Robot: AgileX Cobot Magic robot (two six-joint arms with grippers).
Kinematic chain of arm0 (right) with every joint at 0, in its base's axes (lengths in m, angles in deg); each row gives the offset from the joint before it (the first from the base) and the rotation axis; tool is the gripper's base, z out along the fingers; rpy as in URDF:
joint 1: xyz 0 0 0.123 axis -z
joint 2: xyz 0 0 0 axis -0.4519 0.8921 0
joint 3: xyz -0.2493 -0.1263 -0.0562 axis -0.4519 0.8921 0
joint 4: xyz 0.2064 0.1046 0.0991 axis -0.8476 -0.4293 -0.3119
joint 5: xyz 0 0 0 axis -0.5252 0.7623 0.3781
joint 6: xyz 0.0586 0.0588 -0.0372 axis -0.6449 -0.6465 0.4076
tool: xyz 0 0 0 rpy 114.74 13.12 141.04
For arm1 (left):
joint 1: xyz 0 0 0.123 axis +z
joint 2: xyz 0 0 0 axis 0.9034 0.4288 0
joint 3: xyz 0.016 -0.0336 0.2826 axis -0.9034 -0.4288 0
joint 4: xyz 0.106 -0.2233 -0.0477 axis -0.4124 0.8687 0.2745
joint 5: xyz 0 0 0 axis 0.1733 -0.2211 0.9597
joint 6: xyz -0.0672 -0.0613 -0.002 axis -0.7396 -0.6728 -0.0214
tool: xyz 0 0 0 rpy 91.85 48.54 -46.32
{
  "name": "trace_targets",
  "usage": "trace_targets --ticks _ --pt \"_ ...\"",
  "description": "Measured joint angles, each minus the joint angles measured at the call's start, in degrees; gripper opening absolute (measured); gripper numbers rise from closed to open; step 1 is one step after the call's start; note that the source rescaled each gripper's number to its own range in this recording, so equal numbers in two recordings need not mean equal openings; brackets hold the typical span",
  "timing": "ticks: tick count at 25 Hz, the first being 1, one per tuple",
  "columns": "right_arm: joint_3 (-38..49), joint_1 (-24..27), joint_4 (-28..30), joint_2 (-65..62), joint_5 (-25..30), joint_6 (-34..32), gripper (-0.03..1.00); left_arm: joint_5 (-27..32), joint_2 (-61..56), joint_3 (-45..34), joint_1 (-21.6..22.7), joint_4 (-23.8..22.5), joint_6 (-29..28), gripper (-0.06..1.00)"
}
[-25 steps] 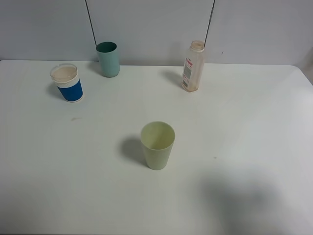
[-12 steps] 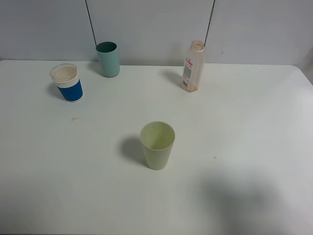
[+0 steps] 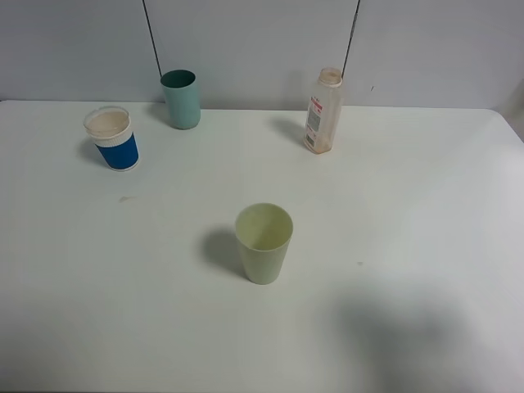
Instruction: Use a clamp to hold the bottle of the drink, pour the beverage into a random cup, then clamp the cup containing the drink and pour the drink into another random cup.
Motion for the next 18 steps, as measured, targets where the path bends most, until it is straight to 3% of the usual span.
trace_targets --ticks 8,18 --pt "0.00 0.00 0.00 0.00 0.00 0.00 1.00 0.00 -8.03 0.00 0.00 0.00 0.00 0.92" --pt "0.00 0.00 0.00 0.00 0.00 0.00 1.00 0.00 -8.38 0.00 0.00 0.00 0.00 0.92"
